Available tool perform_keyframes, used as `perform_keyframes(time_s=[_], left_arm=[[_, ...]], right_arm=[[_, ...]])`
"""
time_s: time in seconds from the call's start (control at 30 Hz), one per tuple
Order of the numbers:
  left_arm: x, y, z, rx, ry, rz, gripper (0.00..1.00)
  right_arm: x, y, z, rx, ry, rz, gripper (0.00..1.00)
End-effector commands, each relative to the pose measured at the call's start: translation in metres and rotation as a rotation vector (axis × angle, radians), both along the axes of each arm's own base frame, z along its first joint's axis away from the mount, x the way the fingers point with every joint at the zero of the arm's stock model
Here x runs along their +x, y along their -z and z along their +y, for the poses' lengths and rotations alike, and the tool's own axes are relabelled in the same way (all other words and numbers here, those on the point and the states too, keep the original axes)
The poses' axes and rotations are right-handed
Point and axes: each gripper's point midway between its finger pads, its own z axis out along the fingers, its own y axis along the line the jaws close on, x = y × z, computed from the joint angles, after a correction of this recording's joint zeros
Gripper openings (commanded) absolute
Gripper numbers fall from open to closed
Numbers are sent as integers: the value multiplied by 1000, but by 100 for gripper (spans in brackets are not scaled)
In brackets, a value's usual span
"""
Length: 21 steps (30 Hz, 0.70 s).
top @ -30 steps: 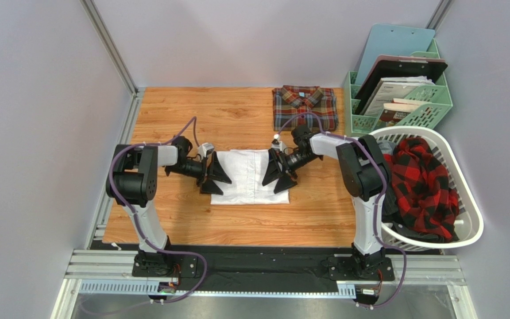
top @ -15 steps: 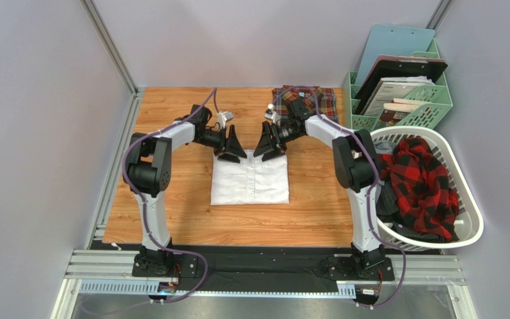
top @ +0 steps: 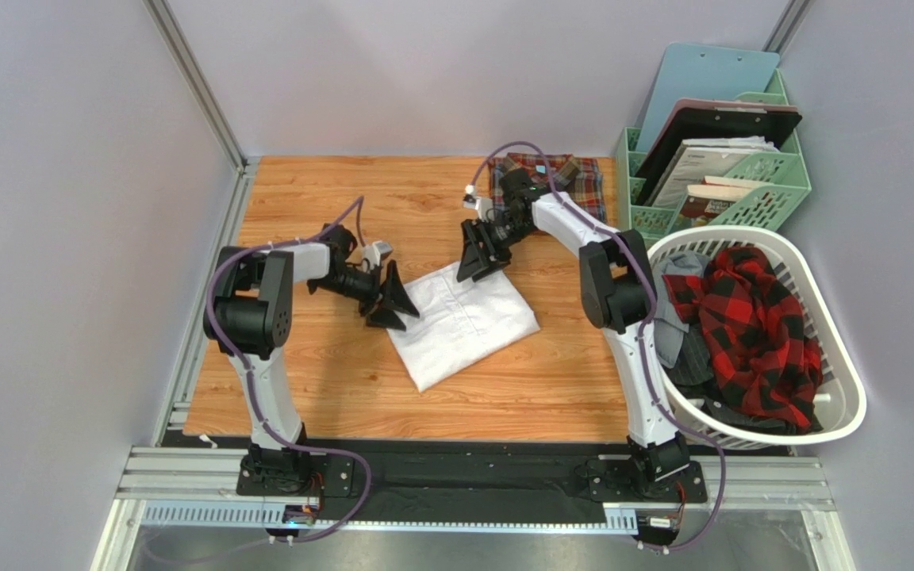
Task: Fold and stack the long sleeve shirts
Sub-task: Fold the shirt
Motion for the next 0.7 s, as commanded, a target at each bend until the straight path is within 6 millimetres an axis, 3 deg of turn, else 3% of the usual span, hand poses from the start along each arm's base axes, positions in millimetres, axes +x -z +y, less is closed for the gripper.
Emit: perform_keyframes(time_s=[0.0,0.07,0.13,0.17,0.23,0.27,0.33,0.37,0.43,0.47,0.67], left_arm=[[-51,-27,-4,-21,155,-129,65],[-54,-59,0,-70,187,-251,66],[-40,-81,10,-35,188,-403,69],[-25,-88,18,-6,160,-450,73],[-5,-84,28,68,147,-493,75],[14,-92,30,93,150,-545,76],[29,-73,36,139,185,-501,75],[46,-81,35,147,195,-541,75],[52,-59,39,168,226,-476,76],[60,-62,38,171,237,-485,76],[44,-27,41,183,320,-367,76]], right_arm=[[-17,-4,29,-113,-267,-285,67],[-24,-24,36,-106,-330,-379,66],[-33,-33,41,-95,-355,-422,66],[-34,-52,41,-83,-344,-455,66],[-41,-57,37,-93,-321,-447,64],[-43,-76,34,-81,-305,-484,63],[-54,-68,27,-100,-282,-464,56],[-57,-75,24,-100,-268,-480,54],[-63,-68,18,-129,-253,-454,49],[-64,-67,16,-138,-247,-448,47],[-80,-47,8,-181,-231,-334,41]])
